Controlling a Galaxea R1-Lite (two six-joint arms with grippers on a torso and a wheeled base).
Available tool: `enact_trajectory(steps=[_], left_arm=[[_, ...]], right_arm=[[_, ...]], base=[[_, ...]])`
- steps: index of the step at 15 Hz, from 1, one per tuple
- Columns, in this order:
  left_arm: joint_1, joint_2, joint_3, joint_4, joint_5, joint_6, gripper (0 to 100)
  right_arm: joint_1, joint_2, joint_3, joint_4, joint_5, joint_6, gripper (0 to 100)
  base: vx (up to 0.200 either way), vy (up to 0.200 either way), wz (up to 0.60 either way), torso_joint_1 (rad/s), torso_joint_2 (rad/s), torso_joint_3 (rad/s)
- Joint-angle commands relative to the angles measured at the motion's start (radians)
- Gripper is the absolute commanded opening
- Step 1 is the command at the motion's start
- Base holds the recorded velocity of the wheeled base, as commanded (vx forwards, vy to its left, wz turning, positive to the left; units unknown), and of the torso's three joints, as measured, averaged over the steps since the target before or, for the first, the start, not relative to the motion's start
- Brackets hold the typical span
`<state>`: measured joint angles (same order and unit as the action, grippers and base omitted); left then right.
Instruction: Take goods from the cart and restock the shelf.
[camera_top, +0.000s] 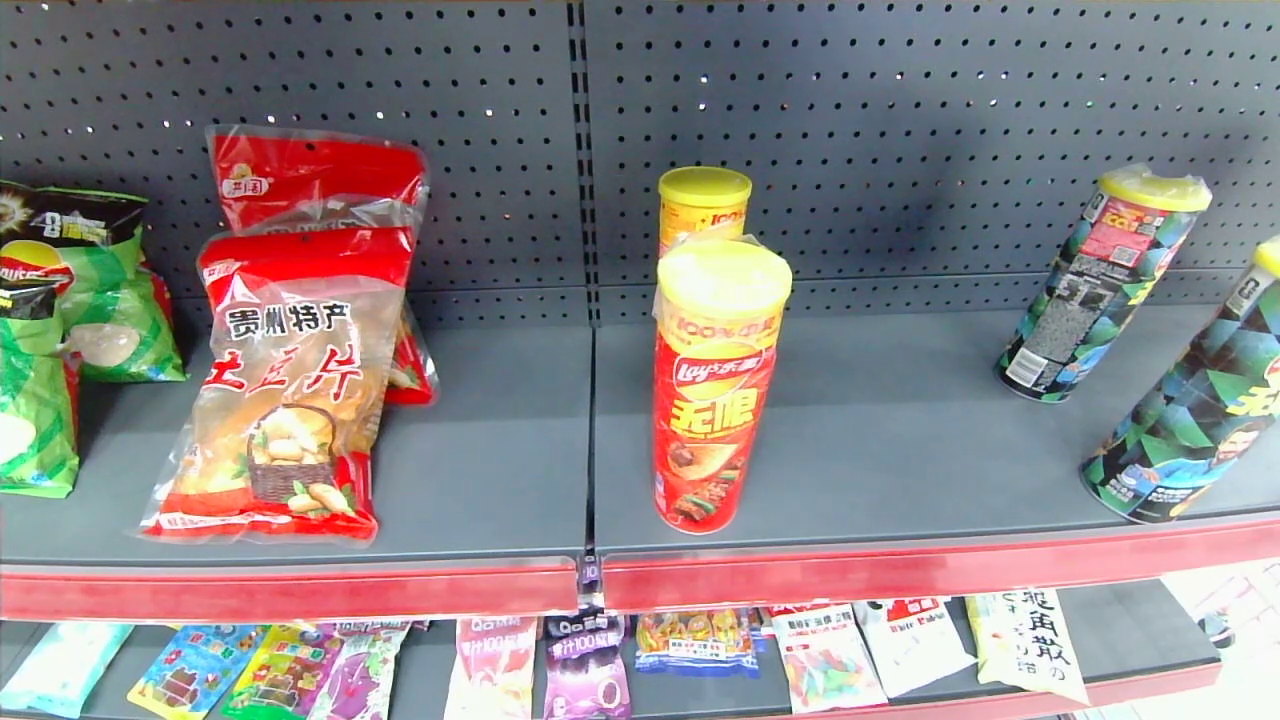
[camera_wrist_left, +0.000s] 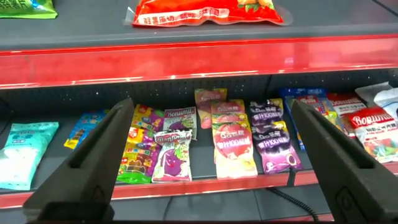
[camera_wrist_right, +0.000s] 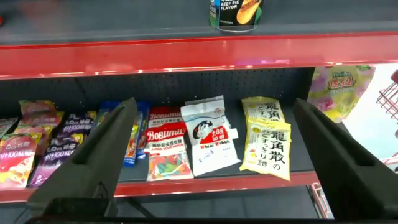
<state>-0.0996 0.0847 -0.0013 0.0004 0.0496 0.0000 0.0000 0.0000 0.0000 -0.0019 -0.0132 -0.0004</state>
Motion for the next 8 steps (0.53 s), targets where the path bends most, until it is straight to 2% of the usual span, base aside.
enact_trajectory(steps=[1, 5, 6, 7, 8], left_arm=[[0.003, 0.013, 0.0, 0.0, -0.002, 0.003, 100], [0.011, 0.004, 0.001, 0.0, 0.003, -0.014, 100], [0.041, 0.001, 0.0, 0.001, 0.0, -0.009, 100], [0.107, -0.01, 0.0, 0.001, 0.0, -0.009, 100], [0.135, -0.025, 0.0, 0.001, -0.002, -0.009, 100]], right_arm=[[0.0, 0.0, 0.0, 0.0, -0.001, 0.0, 100], [0.0, 0.0, 0.0, 0.0, -0.001, 0.0, 100], [0.0, 0.0, 0.0, 0.0, -0.001, 0.0, 100], [0.0, 0.0, 0.0, 0.0, -0.001, 0.002, 100], [0.0, 0.0, 0.0, 0.0, -0.001, 0.0, 100]], base=[[0.0, 0.0, 0.0, 0.0, 0.0, 0.0], [0.0, 0.0, 0.0, 0.0, 0.0, 0.0], [0.0, 0.0, 0.0, 0.0, 0.0, 0.0], [0.0, 0.0, 0.0, 0.0, 0.0, 0.0], [0.0, 0.0, 0.0, 0.0, 0.0, 0.0]])
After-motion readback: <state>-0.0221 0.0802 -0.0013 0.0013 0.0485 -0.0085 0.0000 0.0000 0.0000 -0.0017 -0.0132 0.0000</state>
